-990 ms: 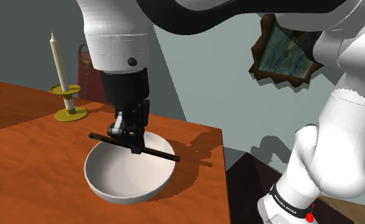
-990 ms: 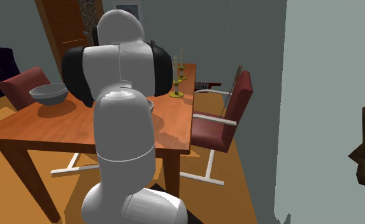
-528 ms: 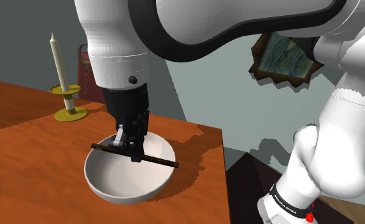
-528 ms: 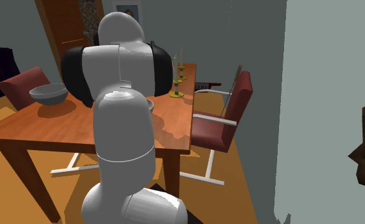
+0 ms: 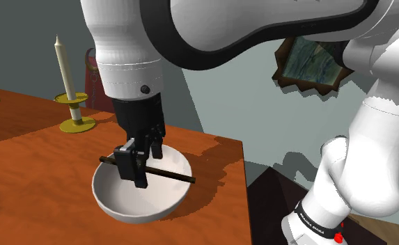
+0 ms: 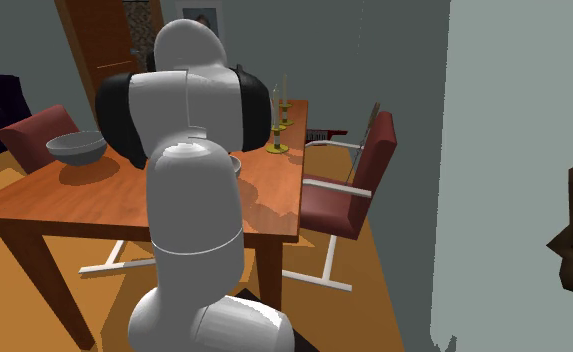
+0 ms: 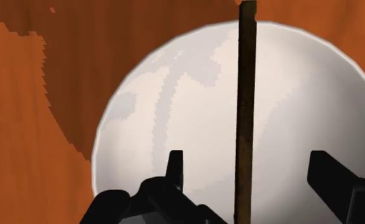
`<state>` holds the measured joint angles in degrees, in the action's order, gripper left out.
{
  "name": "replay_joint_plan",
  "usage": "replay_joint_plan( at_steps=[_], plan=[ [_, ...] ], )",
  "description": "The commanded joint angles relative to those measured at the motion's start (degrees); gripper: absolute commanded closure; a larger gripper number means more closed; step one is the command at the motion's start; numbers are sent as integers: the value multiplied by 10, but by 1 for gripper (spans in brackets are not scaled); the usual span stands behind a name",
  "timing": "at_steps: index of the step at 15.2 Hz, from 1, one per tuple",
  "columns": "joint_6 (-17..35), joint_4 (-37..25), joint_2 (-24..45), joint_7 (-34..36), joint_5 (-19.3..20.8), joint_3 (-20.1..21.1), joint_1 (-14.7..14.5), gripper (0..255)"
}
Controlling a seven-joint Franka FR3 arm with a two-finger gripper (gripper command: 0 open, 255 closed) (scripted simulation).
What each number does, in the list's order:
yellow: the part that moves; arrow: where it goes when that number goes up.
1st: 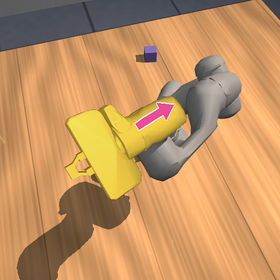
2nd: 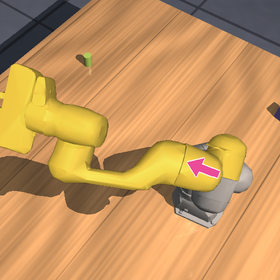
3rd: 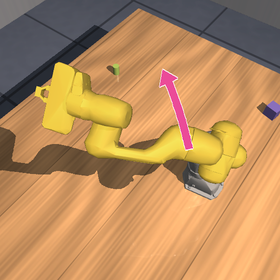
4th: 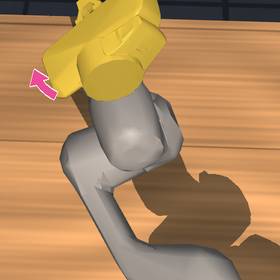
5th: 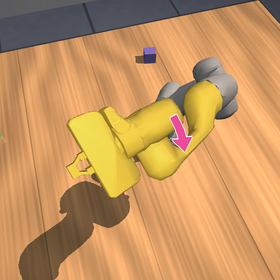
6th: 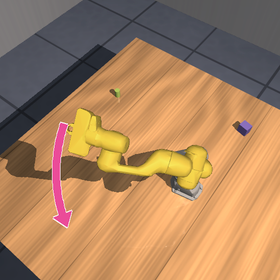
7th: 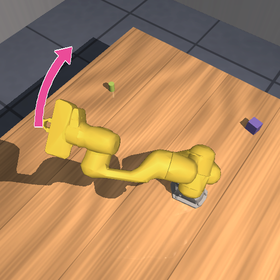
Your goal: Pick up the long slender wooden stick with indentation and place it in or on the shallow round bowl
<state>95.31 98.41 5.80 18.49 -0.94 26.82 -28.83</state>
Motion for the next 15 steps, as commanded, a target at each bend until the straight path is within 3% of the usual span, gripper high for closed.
replay_joint_plan(
  at_steps=[1,3,7,15],
  plan=[
    [0,0,0,0,0,0,0,0],
    [1,1,1,0,0,0,0,0],
    [-76,-94,20,6,9,1,-4,0],
    [-76,-94,20,6,9,1,-4,0]
  ],
)
